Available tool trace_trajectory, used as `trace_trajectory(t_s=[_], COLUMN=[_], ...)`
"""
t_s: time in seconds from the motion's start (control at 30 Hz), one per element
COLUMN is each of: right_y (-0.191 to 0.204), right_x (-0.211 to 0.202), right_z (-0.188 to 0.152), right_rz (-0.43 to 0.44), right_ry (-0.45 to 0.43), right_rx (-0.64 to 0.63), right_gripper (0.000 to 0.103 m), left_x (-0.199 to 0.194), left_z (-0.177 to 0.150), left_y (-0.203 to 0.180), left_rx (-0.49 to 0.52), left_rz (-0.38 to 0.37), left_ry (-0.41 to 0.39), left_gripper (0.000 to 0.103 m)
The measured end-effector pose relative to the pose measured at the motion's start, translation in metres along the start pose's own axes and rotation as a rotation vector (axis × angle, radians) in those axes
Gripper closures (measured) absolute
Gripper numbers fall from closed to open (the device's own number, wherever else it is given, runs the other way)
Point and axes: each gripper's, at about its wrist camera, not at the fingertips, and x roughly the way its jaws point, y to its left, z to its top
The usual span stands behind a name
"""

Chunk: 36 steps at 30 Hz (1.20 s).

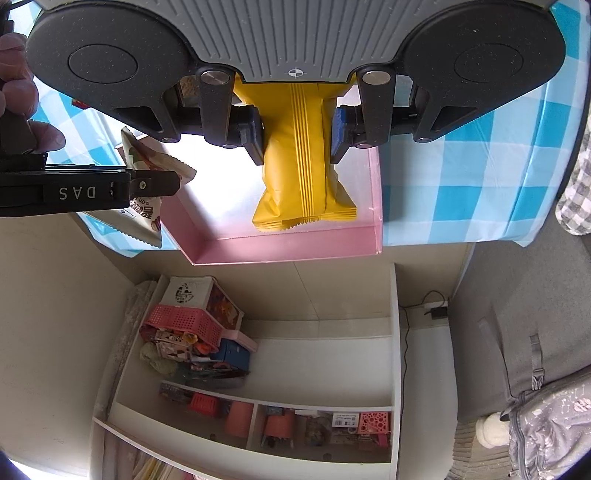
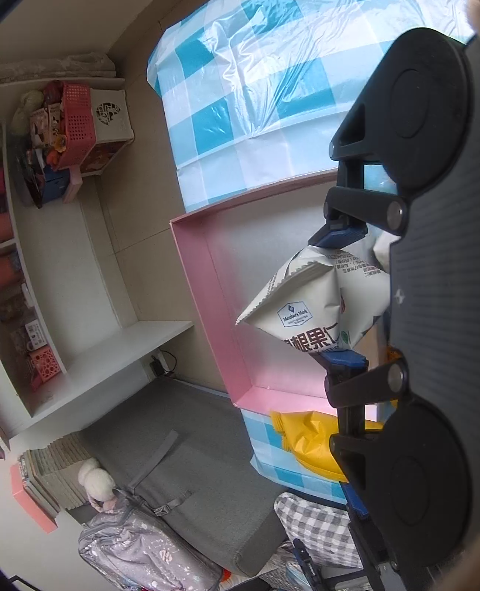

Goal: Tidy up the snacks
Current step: 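Lower both packets into the pink box and open both grippers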

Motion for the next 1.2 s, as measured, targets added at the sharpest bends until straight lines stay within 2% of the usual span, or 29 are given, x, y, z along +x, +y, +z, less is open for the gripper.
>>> trace_trajectory(t_s=[0.3, 0.53, 0.87, 0.97, 1.07, 1.2], right_y=[-0.01, -0.014, -0.014, -0.014, -0.014, -0.01], right_x=[0.029, 0.042, 0.048, 0.047, 0.043, 0.032], right_z=[0.002, 0.001, 0.0, 0.0, 0.001, 0.002], right_rz=[-0.057, -0.015, -0.022, -0.037, -0.032, -0.034], right_ry=[0.027, 0.03, 0.024, 0.014, 0.008, 0.001], right_rx=[-0.016, 0.011, 0.006, 0.001, 0.005, -0.009], right_gripper=[0.053, 0.053, 0.052, 0.047, 0.033, 0.028], left_x=[0.042, 0.061, 0.07, 0.069, 0.065, 0.052], left_z=[-0.004, -0.007, -0.012, -0.012, -0.01, -0.009], left_y=[-0.002, -0.003, -0.003, -0.003, 0.0, -0.004], left_rx=[0.037, 0.067, 0.082, 0.078, 0.063, 0.066], left_rz=[0.075, 0.105, 0.122, 0.125, 0.123, 0.121], left_ry=[0.001, -0.011, -0.012, -0.026, -0.027, -0.03], left_gripper=[0.07, 0.07, 0.069, 0.065, 0.052, 0.041])
